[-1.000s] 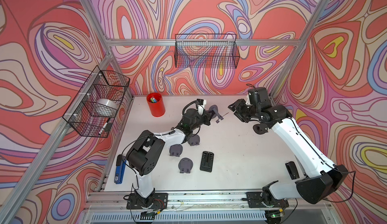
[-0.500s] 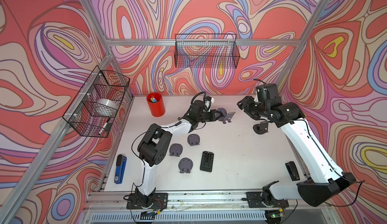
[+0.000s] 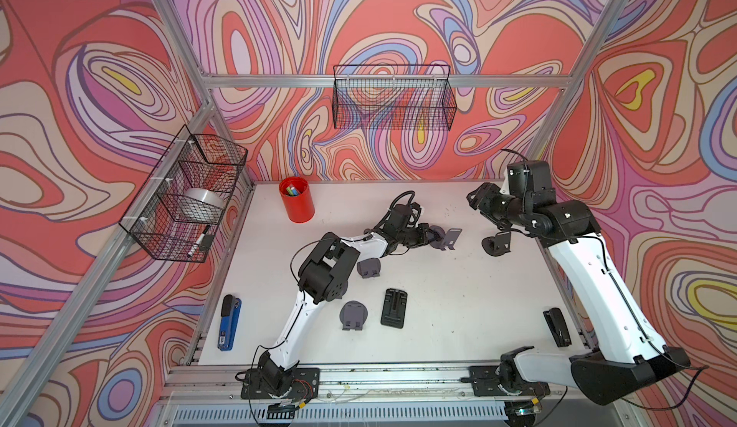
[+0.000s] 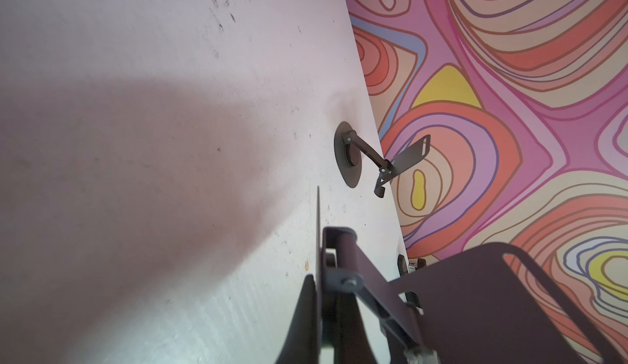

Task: Open the phone stand
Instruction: Open the phone stand, then place the phone stand at the center of the board.

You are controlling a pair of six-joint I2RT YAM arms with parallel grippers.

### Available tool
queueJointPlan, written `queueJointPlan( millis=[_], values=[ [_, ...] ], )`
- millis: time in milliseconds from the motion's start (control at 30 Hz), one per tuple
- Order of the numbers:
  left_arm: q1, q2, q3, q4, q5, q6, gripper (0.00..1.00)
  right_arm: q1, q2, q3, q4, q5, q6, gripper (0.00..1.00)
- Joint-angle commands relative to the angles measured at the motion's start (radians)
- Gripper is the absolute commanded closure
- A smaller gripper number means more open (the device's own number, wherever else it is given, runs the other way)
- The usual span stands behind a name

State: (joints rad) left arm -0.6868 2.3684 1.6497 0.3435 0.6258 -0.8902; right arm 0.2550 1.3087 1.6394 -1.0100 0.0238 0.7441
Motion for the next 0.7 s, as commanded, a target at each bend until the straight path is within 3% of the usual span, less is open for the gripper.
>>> queueJointPlan(
  millis=[0, 667],
  values=[
    [0.001, 0.031, 0.042, 0.029, 0.018, -0.02, 1.0, -0.019, -0.017, -0.031, 0.003, -0.019, -0.026, 0.41],
    [0.002, 0.061, 0.084, -0.182, -0.066, 0.033, 1.0, -0.042, -0.032, -0.085, 0.04, -0.045, -0.026, 0.41]
  ],
)
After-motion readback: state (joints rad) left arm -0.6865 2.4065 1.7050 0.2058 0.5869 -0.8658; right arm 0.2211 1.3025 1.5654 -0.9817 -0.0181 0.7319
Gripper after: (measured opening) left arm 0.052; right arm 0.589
